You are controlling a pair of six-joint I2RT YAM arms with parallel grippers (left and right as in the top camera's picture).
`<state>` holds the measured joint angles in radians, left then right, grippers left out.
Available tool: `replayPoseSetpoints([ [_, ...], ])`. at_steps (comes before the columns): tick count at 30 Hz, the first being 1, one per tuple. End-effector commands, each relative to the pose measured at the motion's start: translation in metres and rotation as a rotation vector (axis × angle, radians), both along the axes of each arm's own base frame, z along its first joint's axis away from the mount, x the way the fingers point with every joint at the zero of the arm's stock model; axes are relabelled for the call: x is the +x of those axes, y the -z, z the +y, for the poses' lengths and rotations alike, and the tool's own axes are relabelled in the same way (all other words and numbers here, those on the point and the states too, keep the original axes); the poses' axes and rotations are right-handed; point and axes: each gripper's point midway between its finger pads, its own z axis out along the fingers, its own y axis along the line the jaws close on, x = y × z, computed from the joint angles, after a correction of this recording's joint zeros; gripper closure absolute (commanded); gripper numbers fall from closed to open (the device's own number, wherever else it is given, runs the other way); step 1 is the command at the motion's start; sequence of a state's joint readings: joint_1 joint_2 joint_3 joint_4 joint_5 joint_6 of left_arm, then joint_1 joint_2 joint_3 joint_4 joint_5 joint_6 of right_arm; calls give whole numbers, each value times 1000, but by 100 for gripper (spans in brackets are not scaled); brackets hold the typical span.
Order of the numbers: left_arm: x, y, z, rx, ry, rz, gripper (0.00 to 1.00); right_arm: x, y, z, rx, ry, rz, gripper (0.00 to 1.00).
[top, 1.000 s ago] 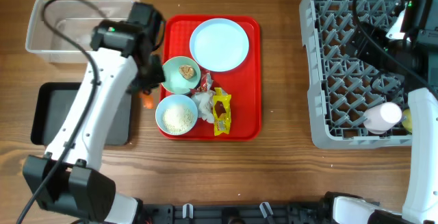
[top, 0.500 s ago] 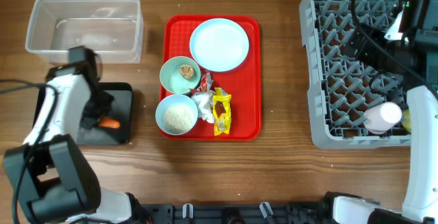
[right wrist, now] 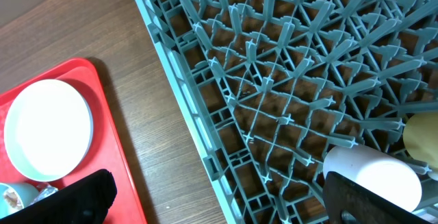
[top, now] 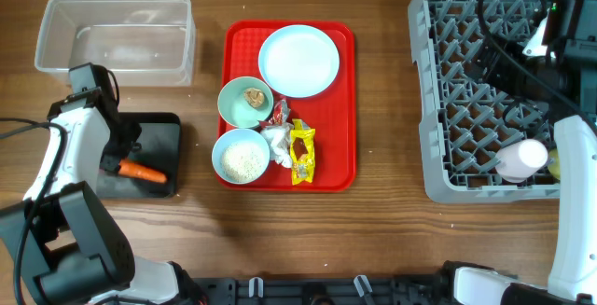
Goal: Sort waste into correct bins and load items into the dishwasher rack
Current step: 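Place the carrot onto the black tray with the left gripper, then grasp the light-blue bowl of rice with the left gripper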
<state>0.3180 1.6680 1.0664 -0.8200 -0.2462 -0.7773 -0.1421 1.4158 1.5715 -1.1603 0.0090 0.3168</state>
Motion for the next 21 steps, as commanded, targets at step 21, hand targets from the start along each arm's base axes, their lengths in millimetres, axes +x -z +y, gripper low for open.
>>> replayPoseSetpoints([
  [21,4,-13,-330,-164,1425,20,46,-2,11,-4,-13,12,42,0],
])
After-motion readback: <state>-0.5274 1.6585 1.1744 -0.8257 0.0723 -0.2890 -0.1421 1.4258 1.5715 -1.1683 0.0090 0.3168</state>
